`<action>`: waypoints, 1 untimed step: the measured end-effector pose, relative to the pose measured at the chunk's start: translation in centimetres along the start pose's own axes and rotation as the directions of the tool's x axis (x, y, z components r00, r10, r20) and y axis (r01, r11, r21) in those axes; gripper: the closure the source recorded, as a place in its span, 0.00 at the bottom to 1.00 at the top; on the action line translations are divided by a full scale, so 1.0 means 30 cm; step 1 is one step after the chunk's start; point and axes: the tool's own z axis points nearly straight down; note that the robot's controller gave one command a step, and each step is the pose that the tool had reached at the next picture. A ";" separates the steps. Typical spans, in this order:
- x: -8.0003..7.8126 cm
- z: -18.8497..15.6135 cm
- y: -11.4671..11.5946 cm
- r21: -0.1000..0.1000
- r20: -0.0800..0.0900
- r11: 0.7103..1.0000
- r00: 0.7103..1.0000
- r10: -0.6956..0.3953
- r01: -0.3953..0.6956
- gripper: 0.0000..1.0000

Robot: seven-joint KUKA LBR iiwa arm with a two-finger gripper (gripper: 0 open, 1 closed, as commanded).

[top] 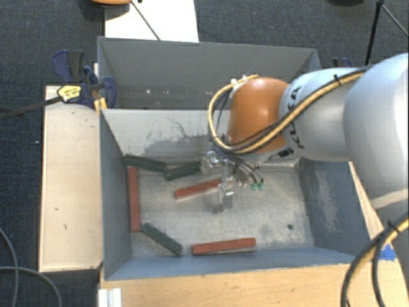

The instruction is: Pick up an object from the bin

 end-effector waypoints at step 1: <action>0.060 -0.036 0.062 0.000 -0.002 0.998 0.998 -0.064 0.064 0.00</action>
Offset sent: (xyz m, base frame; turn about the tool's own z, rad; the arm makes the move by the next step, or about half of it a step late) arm -0.0154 0.0445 -0.0007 -0.3151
